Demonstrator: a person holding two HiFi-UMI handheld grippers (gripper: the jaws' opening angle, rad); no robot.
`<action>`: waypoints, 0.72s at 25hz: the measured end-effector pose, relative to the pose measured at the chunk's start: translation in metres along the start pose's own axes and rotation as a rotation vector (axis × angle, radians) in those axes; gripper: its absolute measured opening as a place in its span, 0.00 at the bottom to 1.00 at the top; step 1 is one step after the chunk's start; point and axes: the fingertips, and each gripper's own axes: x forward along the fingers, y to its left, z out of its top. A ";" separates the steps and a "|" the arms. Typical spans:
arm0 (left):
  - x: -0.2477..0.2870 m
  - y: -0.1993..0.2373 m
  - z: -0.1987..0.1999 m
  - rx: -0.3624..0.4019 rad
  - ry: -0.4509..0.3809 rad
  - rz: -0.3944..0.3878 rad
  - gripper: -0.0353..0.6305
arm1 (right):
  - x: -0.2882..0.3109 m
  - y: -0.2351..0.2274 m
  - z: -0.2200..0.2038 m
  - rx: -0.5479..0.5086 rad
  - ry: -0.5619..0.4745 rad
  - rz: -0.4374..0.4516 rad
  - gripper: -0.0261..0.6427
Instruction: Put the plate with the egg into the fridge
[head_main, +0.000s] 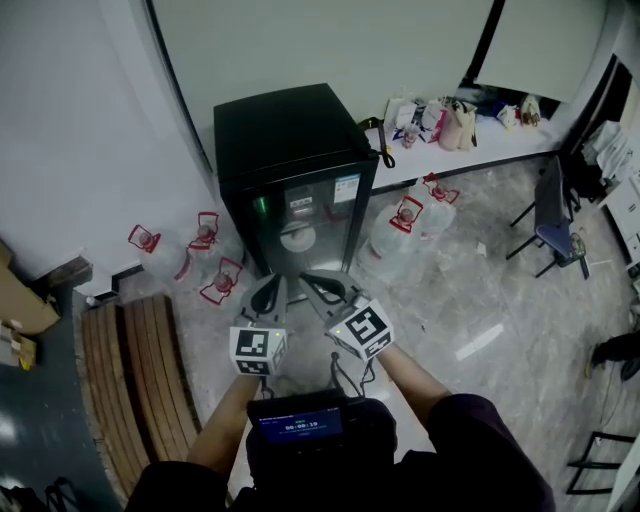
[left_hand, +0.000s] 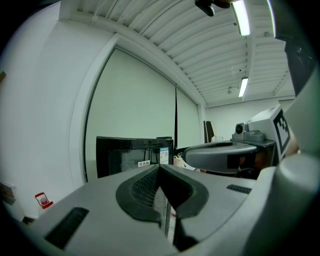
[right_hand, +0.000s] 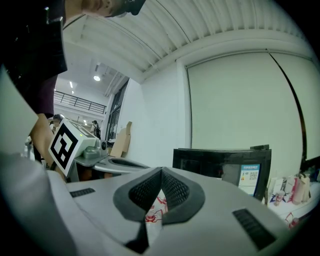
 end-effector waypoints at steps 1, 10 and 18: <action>0.001 -0.001 0.002 -0.001 -0.001 -0.003 0.07 | 0.000 -0.002 0.003 0.002 -0.010 -0.004 0.05; 0.006 -0.004 0.002 -0.006 0.005 -0.008 0.07 | -0.003 -0.009 0.005 -0.022 0.003 -0.008 0.05; 0.009 0.000 -0.002 -0.005 0.010 -0.004 0.07 | 0.000 -0.012 0.005 -0.021 0.012 -0.008 0.05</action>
